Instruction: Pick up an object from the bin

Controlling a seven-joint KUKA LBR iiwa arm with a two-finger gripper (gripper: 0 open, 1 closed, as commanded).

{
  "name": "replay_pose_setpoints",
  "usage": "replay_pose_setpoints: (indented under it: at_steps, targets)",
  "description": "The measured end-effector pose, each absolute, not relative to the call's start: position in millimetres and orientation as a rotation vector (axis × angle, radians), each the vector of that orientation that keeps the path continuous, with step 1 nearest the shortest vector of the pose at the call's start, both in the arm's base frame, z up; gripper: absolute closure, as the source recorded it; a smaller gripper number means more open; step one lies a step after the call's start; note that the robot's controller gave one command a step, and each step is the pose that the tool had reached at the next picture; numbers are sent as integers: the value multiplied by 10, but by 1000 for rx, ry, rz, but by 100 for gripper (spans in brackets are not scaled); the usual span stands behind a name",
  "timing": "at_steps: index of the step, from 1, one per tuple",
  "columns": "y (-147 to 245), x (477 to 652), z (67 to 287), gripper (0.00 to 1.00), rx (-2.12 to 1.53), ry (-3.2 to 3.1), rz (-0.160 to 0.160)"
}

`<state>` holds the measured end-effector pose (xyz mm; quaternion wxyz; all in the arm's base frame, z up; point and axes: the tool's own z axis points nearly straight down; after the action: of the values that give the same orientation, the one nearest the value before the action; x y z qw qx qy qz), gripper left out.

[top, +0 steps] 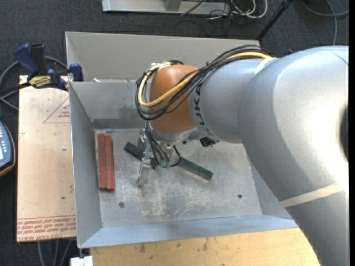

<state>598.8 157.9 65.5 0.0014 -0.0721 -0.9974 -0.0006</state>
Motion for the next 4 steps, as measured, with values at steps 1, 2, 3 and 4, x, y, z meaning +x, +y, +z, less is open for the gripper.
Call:
replay_pose_setpoints:
  at_steps: [1,2,3,4]
  targets:
    - [1500,6044,1011,0,-406,-3119,-3]
    - [1507,6126,1122,0,-624,-3081,-3]
    - [1569,6153,681,0,-811,-3033,-1]
    - [1572,6159,685,0,-809,-3037,-2]
